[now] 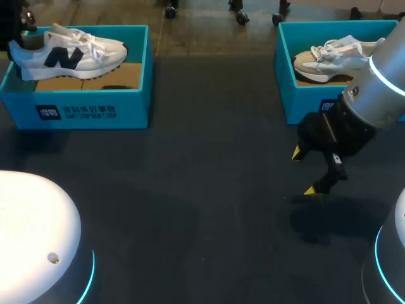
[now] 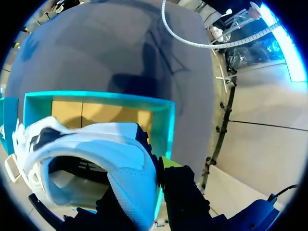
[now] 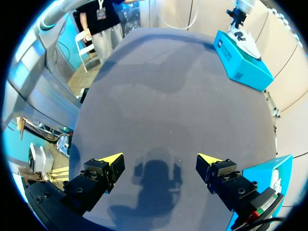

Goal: Take the shoe out of the shoebox, open the shoe tongue, remove and reinsert the insole, then place the shoe into the shoebox

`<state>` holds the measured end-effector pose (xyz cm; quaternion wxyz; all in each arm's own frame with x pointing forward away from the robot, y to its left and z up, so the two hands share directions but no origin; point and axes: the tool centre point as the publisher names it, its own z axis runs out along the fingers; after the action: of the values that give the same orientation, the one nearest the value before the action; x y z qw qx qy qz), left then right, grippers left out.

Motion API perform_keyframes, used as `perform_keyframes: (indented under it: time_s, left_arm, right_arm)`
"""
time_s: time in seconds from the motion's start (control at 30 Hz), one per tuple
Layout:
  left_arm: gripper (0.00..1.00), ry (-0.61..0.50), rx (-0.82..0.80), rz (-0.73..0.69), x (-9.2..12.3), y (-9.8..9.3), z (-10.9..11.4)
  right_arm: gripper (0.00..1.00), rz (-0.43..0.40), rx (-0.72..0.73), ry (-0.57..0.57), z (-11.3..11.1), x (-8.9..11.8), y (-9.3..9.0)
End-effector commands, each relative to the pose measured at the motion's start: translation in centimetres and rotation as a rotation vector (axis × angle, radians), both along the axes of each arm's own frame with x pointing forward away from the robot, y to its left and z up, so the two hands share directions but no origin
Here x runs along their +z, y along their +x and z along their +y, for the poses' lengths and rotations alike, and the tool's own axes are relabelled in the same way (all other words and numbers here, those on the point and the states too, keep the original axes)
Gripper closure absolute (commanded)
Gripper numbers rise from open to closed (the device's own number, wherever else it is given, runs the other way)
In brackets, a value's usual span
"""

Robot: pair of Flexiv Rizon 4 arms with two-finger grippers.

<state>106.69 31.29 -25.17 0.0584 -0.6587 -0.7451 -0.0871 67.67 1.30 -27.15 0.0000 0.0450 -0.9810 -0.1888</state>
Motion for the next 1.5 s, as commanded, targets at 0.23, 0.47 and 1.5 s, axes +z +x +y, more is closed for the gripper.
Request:
perform_keyframes:
  time_s: [0.23, 0.47, 1.5]
  left_arm:
    - [1.0, 0.028, 0.023, 0.045, -4.1, 2.6, -0.9]
    - [1.0, 0.047, -0.016, 0.071, -5.2, 0.9, -0.6]
    - [1.0, 0.054, -0.079, 0.069, -10.4, -2.2, -1.1]
  right_arm:
    - [0.0, -0.002, -0.001, -0.002, 0.1, -0.1, 0.0]
    - [0.0, -0.002, -0.001, -0.002, 0.1, -0.1, 0.0]
    - [0.0, -0.002, -0.001, -0.002, 0.1, -0.1, 0.0]
